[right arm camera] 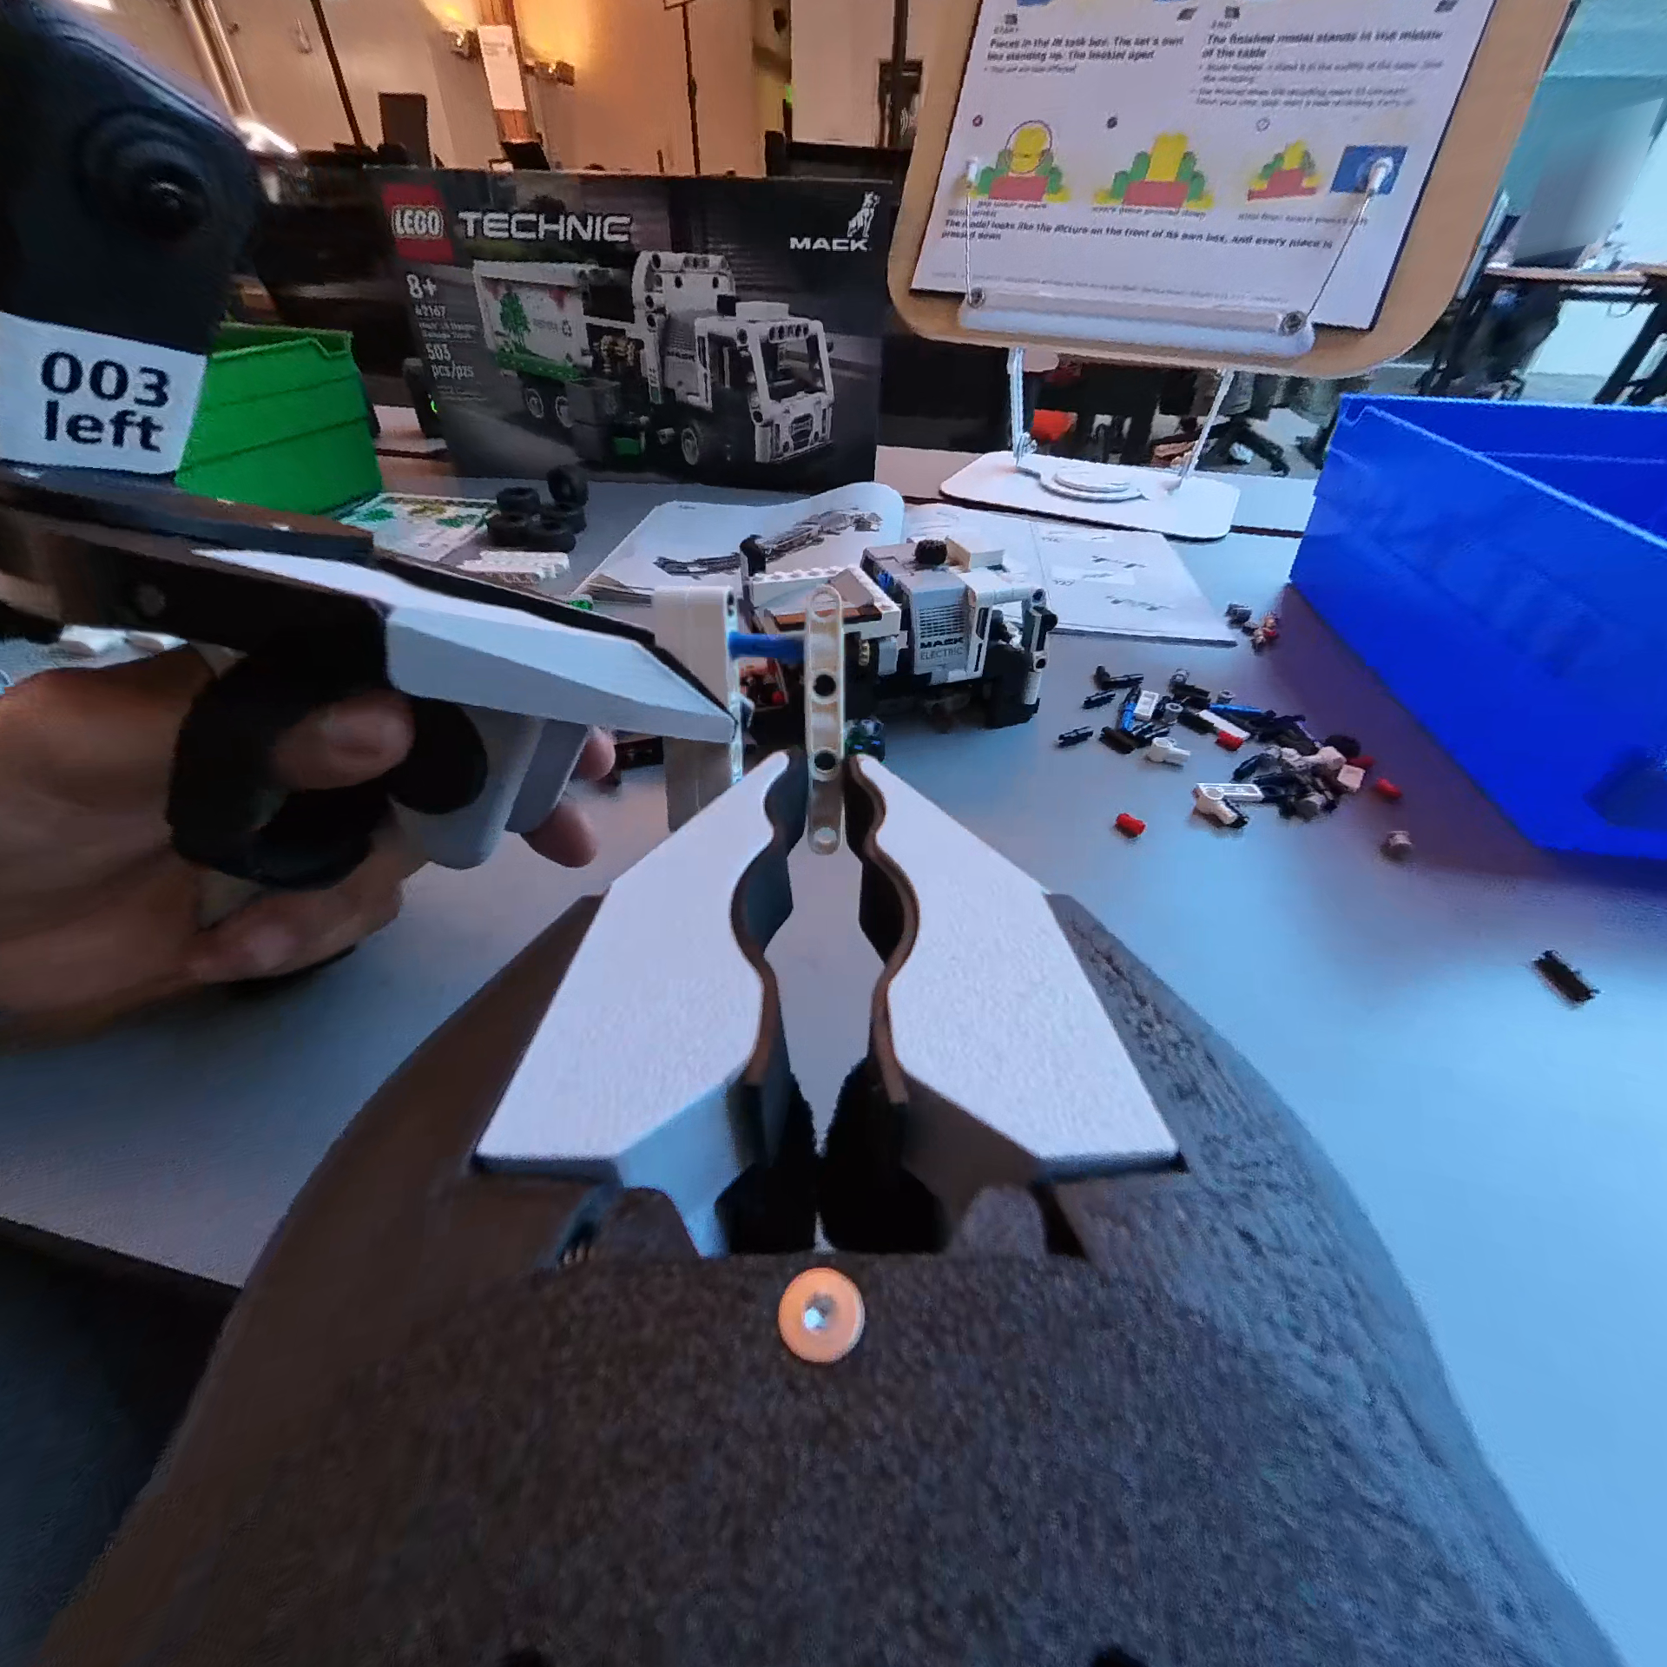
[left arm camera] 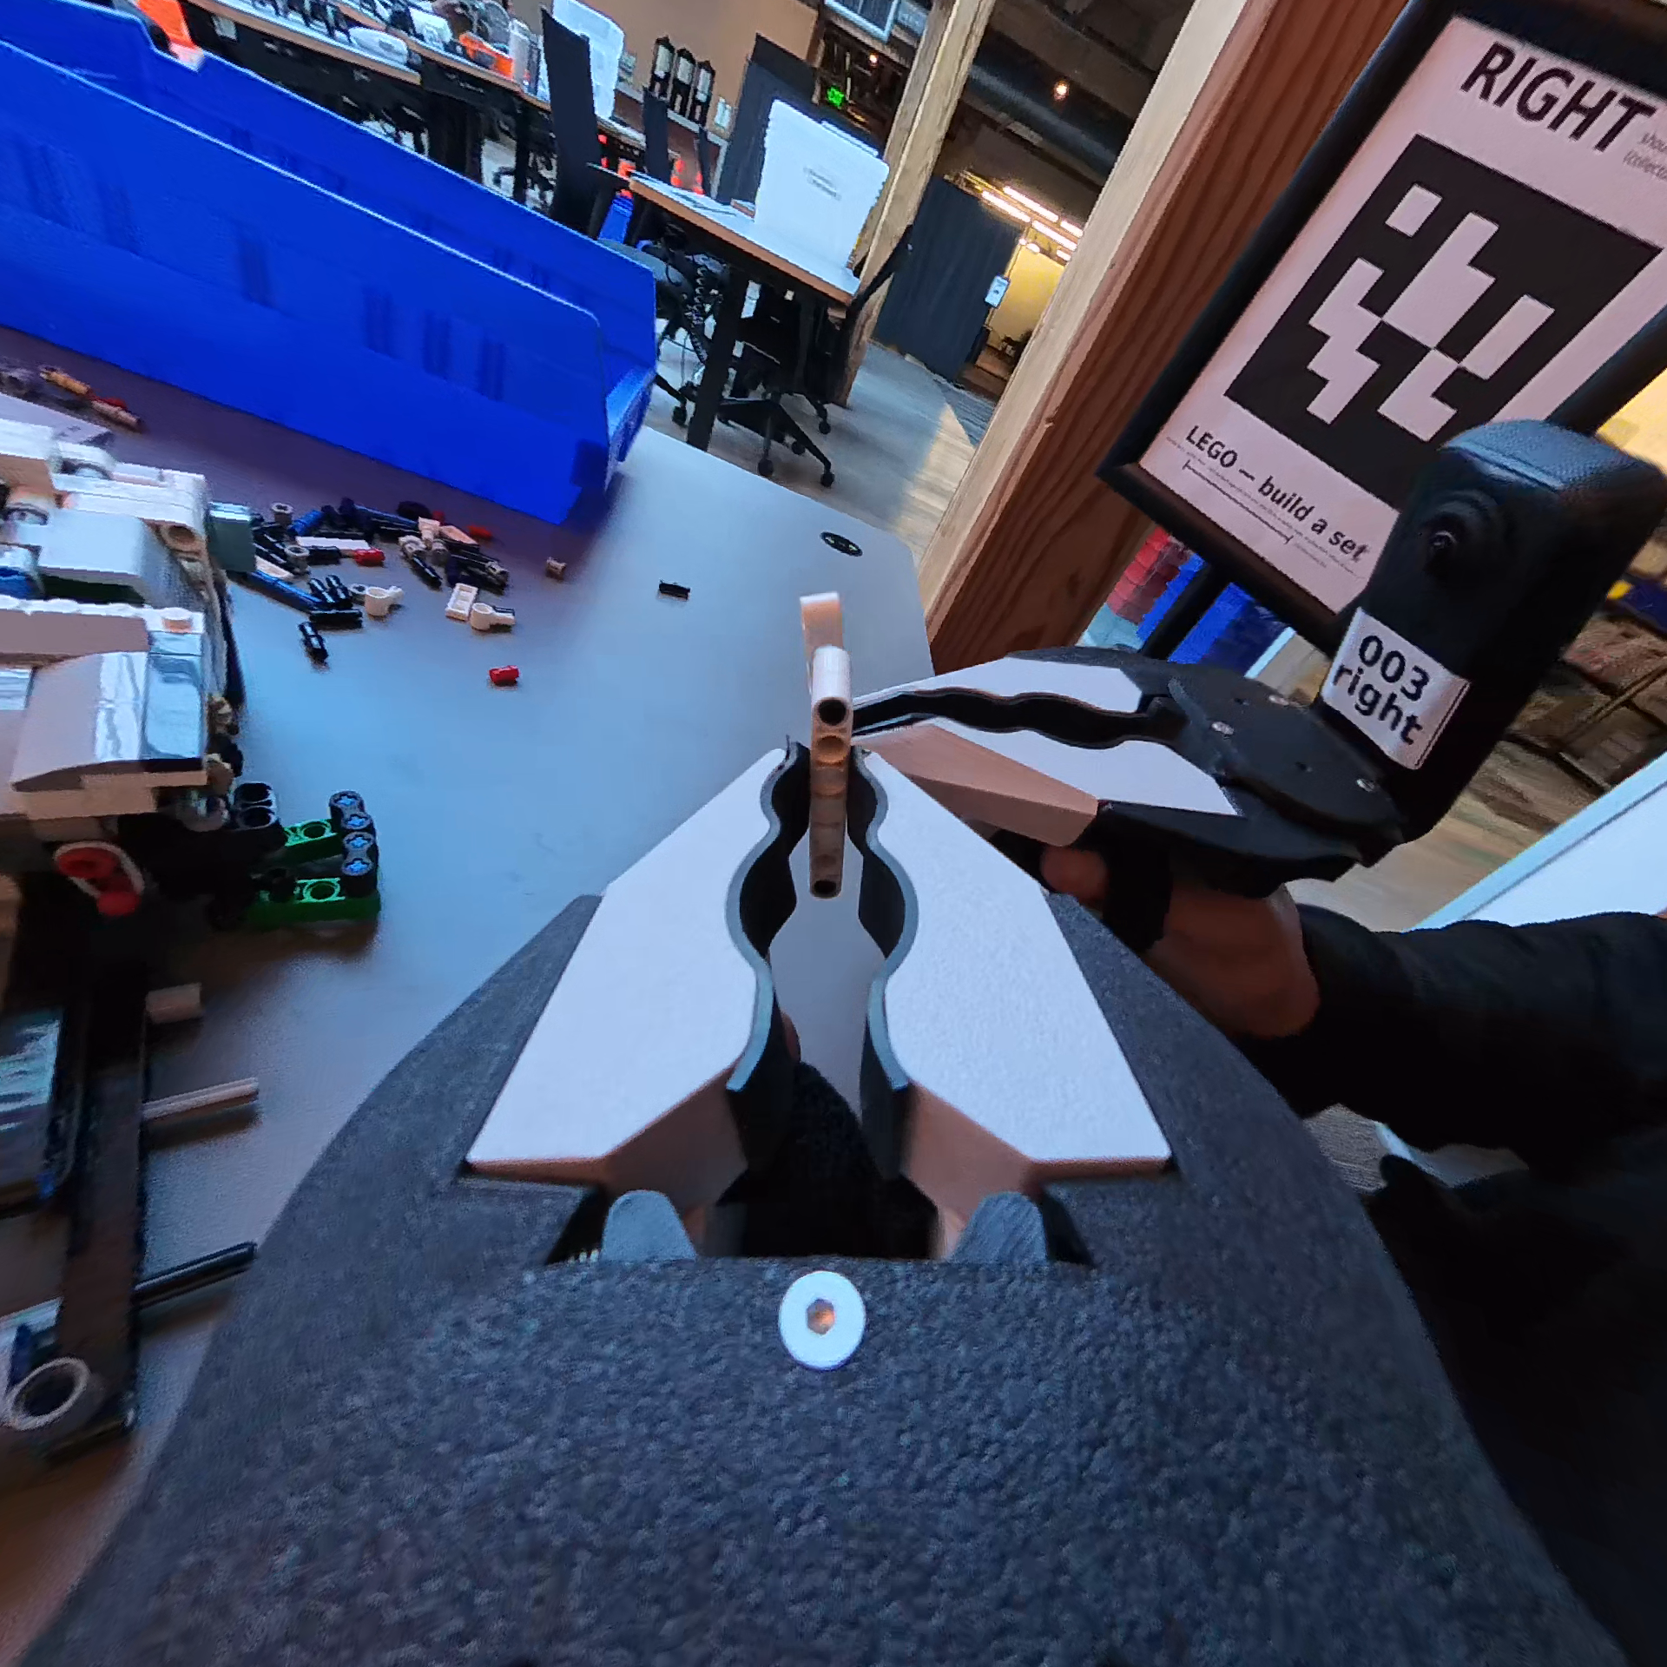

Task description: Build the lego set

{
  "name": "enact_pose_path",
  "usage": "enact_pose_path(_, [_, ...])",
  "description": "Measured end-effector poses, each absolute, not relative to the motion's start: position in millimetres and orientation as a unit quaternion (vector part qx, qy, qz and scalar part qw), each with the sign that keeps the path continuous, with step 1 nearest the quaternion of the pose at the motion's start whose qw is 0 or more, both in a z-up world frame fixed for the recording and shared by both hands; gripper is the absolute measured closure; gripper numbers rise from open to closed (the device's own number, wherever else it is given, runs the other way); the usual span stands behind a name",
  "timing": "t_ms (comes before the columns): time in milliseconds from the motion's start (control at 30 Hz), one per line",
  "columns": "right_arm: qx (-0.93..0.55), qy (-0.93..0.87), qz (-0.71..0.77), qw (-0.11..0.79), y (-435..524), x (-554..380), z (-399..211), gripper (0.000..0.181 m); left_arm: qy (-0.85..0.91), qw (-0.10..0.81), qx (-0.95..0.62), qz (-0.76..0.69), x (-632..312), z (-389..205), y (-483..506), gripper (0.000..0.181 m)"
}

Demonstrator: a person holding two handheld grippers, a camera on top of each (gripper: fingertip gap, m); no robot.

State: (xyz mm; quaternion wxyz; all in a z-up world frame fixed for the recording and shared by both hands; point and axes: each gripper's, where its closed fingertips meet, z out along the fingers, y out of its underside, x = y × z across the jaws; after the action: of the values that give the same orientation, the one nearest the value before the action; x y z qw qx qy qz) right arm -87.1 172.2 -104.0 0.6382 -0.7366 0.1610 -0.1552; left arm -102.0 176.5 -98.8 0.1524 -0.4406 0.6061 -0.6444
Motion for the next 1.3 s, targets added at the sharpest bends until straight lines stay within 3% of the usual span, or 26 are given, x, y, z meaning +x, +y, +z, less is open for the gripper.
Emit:
enact_pose_path(900, [-0.727,0.04,-0.281,0.625,169.5,-90.7,-102.9,0.174,0.596,0.118,-0.449,-0.655,-105.4,-98.4,172.7,0.175])
enact_pose_path(1133, [-0.744,0.074,-0.19,0.637,169.5,-90.7,-107.2,0.175,0.655,0.217,-0.405,-0.6,-105.9,-100.8,170.4,0.175])
enact_pose_path(1300, [-0.743,0.085,-0.129,0.652,168.8,-92.3,-105.8,0.175,0.659,0.225,-0.397,-0.597,-106.9,-99.4,169.1,0.175])
